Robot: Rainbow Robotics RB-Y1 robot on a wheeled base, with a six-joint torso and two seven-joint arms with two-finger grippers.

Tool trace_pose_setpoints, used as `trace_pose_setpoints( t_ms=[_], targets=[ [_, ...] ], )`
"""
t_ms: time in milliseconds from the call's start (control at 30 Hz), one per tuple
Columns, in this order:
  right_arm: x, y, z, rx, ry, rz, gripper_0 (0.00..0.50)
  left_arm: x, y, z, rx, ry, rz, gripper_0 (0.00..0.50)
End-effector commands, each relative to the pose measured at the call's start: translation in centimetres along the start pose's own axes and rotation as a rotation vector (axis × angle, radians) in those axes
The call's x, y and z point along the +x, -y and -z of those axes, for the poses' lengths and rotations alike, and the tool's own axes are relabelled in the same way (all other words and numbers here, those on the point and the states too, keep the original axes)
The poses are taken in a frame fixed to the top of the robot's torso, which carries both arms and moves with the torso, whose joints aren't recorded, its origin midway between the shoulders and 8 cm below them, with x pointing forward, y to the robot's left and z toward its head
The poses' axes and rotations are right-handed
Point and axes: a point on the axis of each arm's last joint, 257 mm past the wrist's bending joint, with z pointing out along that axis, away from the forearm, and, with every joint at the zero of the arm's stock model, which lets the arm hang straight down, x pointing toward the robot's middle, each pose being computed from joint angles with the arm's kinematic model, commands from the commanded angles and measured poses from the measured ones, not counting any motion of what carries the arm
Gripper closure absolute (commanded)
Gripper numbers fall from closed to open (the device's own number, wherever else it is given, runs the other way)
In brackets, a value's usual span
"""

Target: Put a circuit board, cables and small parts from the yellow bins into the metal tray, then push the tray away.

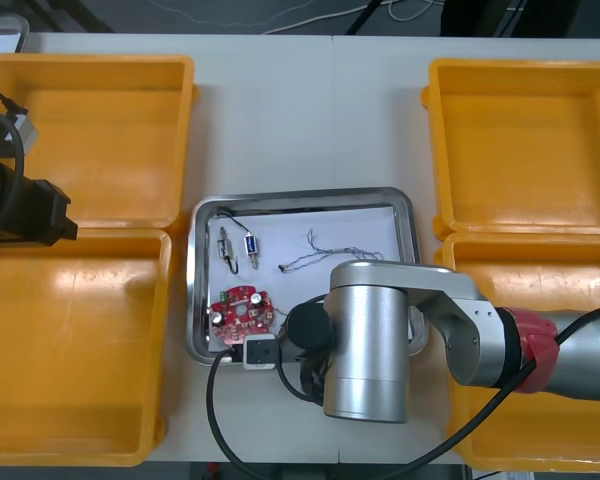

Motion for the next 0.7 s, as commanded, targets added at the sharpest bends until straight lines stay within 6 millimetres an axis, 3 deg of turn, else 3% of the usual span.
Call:
trace_pose_setpoints(
  t_ms=[33, 700],
  targets=[
    [0.1, 3.6, 1.4, 0.065, 0.013, -0.065, 0.500, -0.7, -1.4, 1.2, -0.033, 0.045, 0.015, 0.000],
    [0.1, 9.1, 1.6, 0.139, 0.000, -0.113, 0.500, -0.7, -1.4, 1.2, -0.033, 0.045, 0.015, 0.000]
  ],
)
